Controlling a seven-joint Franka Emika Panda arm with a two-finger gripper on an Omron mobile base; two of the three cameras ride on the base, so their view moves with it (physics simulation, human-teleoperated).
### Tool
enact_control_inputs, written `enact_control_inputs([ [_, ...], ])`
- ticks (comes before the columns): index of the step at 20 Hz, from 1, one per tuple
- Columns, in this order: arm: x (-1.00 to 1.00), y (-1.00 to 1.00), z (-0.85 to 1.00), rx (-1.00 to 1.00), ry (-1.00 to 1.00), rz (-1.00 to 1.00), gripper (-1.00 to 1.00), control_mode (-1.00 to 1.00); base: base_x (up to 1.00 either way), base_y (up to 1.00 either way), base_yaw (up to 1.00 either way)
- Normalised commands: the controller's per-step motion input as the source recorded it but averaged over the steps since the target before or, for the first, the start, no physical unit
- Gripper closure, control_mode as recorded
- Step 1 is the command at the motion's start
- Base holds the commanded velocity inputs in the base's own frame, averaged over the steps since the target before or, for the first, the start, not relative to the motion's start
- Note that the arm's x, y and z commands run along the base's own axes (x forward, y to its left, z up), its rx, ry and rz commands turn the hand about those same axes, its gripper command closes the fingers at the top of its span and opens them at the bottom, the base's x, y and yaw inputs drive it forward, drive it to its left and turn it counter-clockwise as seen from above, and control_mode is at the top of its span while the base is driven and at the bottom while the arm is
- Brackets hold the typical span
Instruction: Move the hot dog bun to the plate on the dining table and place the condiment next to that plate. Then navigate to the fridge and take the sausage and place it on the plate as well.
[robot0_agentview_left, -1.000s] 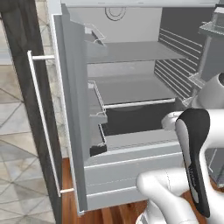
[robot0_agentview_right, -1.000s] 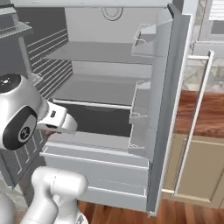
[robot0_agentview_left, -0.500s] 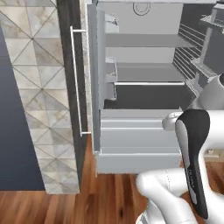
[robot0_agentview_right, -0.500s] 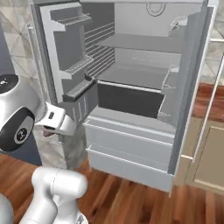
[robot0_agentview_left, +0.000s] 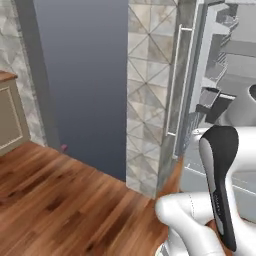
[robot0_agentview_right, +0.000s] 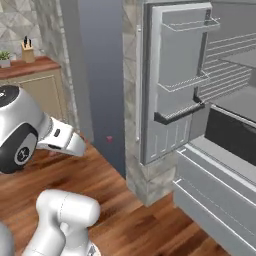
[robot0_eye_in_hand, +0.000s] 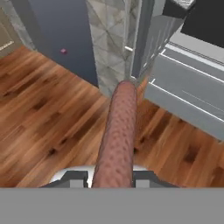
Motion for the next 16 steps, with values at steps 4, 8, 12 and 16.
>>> enact_control_inputs([
  [4, 0.00, 0.00, 0.00, 0.00, 0.00, 0.00, 1.00, 1.00, -0.21, 0.21, 0.88],
  [8, 0.00, 0.00, 0.00, 0.00, 0.00, 0.00, 1.00, 1.00, -0.06, 0.35, 0.88],
  [12, 0.00, 0.00, 0.00, 0.00, 0.00, 0.00, 1.00, 1.00, 0.00, 0.38, 0.86],
  [16, 0.00, 0.00, 0.00, 0.00, 0.00, 0.00, 1.00, 1.00, 0.30, 0.24, 0.72],
])
